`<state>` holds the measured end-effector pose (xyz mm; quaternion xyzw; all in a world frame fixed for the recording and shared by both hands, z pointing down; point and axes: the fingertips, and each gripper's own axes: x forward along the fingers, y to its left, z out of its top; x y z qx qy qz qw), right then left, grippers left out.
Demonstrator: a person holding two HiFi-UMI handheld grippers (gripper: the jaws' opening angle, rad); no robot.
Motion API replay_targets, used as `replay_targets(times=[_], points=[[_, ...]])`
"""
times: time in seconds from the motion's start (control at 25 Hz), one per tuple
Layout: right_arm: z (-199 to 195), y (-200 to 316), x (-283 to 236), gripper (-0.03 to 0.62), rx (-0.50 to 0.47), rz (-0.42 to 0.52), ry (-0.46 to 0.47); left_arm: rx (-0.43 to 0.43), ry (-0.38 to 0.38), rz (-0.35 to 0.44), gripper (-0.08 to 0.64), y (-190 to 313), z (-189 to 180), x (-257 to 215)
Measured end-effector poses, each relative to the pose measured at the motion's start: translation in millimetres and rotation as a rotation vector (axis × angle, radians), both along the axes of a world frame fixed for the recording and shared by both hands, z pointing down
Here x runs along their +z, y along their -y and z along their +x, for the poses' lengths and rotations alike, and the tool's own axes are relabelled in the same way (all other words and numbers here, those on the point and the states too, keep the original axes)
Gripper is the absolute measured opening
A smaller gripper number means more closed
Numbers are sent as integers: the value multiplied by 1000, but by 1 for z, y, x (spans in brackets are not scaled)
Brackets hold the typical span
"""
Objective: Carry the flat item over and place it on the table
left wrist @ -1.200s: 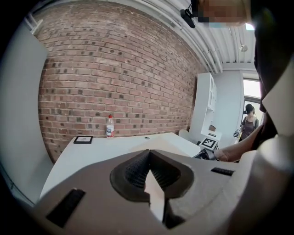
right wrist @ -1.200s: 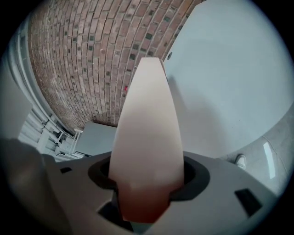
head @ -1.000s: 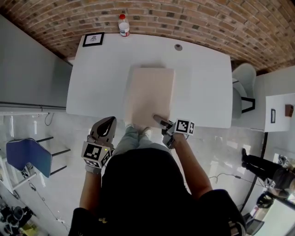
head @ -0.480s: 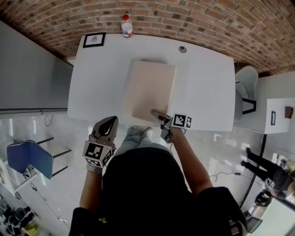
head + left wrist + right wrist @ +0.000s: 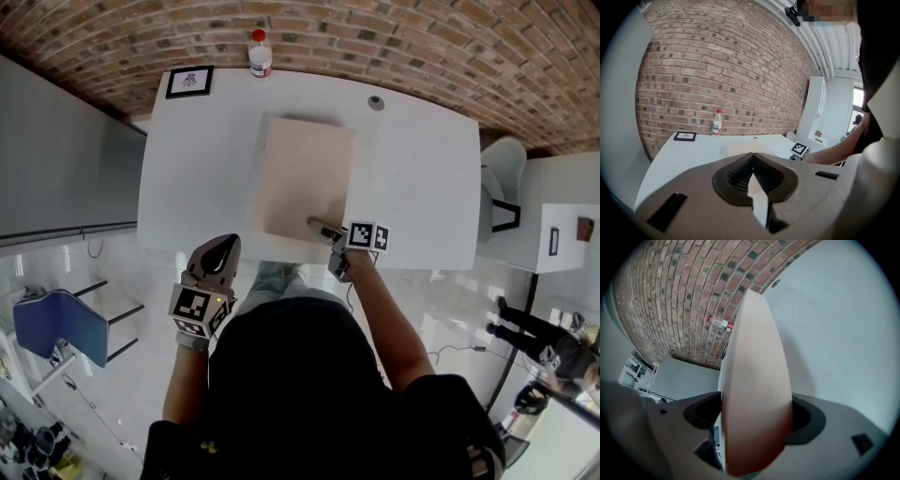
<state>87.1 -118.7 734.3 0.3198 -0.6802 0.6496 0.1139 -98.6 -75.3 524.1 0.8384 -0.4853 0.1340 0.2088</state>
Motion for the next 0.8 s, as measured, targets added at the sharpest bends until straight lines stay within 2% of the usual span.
replay_targets(times=[0.24, 0.56, 0.68, 0.8], points=[[0, 15, 11, 426, -15, 4, -53, -22, -13, -16, 5, 12, -8, 7], [-1, 18, 14, 434, -42, -25, -74, -27, -14, -18, 5, 22, -4, 9], [0, 17, 16, 440, -54, -34, -115, -26, -16, -18, 5, 23, 0, 10], [8, 17, 20, 449, -72, -28, -197, -30, -12, -18, 5, 23, 4, 11]])
